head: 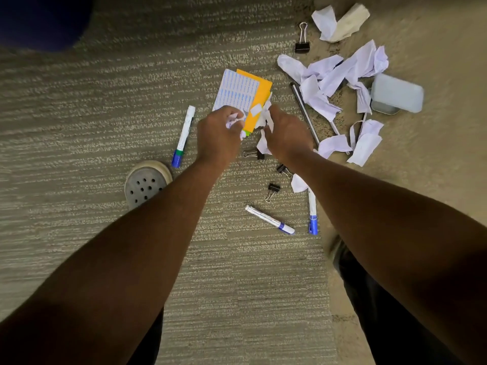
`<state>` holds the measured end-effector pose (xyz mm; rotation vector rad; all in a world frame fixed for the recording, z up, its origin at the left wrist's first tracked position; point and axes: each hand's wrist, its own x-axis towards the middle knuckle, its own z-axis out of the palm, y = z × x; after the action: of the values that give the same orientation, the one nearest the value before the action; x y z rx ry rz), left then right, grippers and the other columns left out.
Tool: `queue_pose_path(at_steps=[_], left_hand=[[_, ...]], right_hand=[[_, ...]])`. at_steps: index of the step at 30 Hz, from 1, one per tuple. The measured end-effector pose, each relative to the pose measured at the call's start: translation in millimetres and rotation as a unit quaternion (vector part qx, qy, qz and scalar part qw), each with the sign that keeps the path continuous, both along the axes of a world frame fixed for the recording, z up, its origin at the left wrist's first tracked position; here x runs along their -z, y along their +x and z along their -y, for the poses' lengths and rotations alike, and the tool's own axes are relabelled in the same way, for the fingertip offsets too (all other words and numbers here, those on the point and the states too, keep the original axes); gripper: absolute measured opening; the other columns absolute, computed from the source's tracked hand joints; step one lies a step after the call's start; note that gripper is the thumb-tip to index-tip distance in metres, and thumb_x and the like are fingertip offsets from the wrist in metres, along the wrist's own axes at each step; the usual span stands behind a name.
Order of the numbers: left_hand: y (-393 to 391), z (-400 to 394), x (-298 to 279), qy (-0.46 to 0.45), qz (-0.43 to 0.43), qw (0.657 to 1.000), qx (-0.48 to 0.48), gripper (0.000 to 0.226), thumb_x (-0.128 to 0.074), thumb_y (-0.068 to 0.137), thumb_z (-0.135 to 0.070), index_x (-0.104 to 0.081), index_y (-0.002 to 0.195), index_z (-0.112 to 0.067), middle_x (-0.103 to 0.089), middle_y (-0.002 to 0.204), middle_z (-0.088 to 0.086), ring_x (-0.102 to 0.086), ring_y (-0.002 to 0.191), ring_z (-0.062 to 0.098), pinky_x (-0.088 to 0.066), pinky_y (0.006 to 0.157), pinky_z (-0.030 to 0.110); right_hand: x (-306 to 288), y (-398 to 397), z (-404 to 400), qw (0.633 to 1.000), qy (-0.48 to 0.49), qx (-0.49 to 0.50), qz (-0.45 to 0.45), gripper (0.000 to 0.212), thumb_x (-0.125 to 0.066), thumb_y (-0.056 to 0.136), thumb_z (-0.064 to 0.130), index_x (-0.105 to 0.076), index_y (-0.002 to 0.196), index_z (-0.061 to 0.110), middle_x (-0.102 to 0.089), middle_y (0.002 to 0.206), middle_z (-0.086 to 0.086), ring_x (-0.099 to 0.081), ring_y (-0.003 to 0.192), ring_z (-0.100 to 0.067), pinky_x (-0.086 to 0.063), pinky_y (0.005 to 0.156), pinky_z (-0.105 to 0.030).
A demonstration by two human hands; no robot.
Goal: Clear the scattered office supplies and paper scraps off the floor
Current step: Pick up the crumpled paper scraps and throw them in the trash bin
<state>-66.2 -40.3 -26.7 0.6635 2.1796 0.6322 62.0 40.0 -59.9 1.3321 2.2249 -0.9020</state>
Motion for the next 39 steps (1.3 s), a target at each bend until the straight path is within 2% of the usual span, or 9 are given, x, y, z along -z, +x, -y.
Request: queue_pose_path(at_steps=[7,13,19,23,26,29,33,36,39], left_hand=[[5,-44,12,-0.058,-0.041,0.992,0.107,0.026,-0.073,0.080,-0.020,-0.062,0.101,-0.010,-0.068,0.094,0.008,-0.061,0.086,0.025,-0.045,0.071,0.031],[3,-50,18,-0.091,-0.064,0.979,0.168,0.019,-0.062,0.088,-0.021,-0.065,0.095,-0.003,-0.070,0.099,0.015,-0.063,0.094,0.031,-0.049,0.077,0.038],[-11,-24,-3,-0.072,0.123,0.988,-0.061,0.020,-0.065,0.089,-0.016,-0.062,0.076,-0.002,-0.069,0.076,0.022,-0.068,0.065,0.029,-0.059,0.067,0.044],[-21,7,-51,-0.046,0.238,0.953,-0.182,0.017,-0.068,0.088,-0.011,-0.060,0.073,-0.012,-0.065,0.054,-0.003,-0.060,0.045,0.005,-0.053,0.050,0.023],[-36,19,-95,-0.015,0.292,0.924,-0.248,0.008,-0.062,0.091,-0.007,-0.060,0.084,-0.007,-0.063,0.067,-0.001,-0.057,0.050,0.001,-0.047,0.048,0.015],[-61,16,-150,0.064,0.326,0.896,-0.296,0.011,-0.055,0.094,-0.004,-0.059,0.085,-0.009,-0.061,0.075,0.001,-0.054,0.056,0.002,-0.044,0.051,0.014],[-116,-1,-233,0.208,0.296,0.887,-0.286,0.012,-0.055,0.093,-0.005,-0.058,0.084,-0.013,-0.065,0.078,-0.005,-0.058,0.062,0.002,-0.046,0.055,0.012],[-165,-9,-279,0.270,0.219,0.900,-0.263,0.015,-0.053,0.093,-0.003,-0.057,0.084,-0.014,-0.065,0.075,-0.007,-0.060,0.064,0.003,-0.046,0.056,0.013],[-211,-13,-298,0.286,0.194,0.885,-0.311,0.022,-0.045,0.097,0.005,-0.055,0.084,-0.010,-0.062,0.070,-0.005,-0.059,0.059,0.005,-0.046,0.056,0.013]], right_hand=[[-1,2,-1,0.997,-0.012,0.070,-0.039,0.051,-0.062,0.089,0.035,-0.036,0.129,0.017,-0.068,0.105,-0.012,-0.064,0.096,-0.033,-0.045,0.072,-0.037],[4,-3,-10,0.996,0.023,0.030,-0.079,0.022,-0.047,0.096,0.031,-0.053,0.111,0.016,-0.067,0.097,-0.015,-0.062,0.090,-0.036,-0.044,0.066,-0.037],[-4,11,-5,0.995,0.019,0.054,-0.087,0.026,-0.044,0.098,0.027,-0.056,0.118,0.015,-0.067,0.095,-0.021,-0.061,0.089,-0.039,-0.035,0.065,-0.034],[-32,25,-2,0.989,0.004,0.116,-0.091,0.028,-0.048,0.099,0.026,-0.056,0.118,0.007,-0.067,0.096,-0.023,-0.062,0.089,-0.039,-0.039,0.069,-0.035],[-74,18,-6,0.959,-0.054,0.233,-0.150,0.027,-0.053,0.098,0.027,-0.059,0.111,0.005,-0.067,0.098,-0.016,-0.061,0.093,-0.027,-0.041,0.074,-0.027],[-129,-13,-15,0.922,-0.105,0.295,-0.228,0.015,-0.055,0.098,0.027,-0.057,0.091,0.014,-0.061,0.079,-0.002,-0.056,0.070,0.000,-0.039,0.064,-0.015],[-209,-89,-29,0.871,-0.179,0.322,-0.323,0.014,-0.056,0.096,0.033,-0.057,0.085,0.025,-0.056,0.067,0.013,-0.051,0.062,-0.006,-0.041,0.062,-0.031],[-265,-162,-39,0.841,-0.195,0.305,-0.401,0.015,-0.059,0.094,0.032,-0.063,0.080,0.034,-0.062,0.065,0.019,-0.059,0.061,0.001,-0.047,0.052,-0.024],[-298,-235,-44,0.785,-0.266,0.314,-0.463,0.018,-0.058,0.095,0.018,-0.063,0.079,0.023,-0.059,0.061,0.010,-0.053,0.049,-0.002,-0.039,0.042,-0.019]])
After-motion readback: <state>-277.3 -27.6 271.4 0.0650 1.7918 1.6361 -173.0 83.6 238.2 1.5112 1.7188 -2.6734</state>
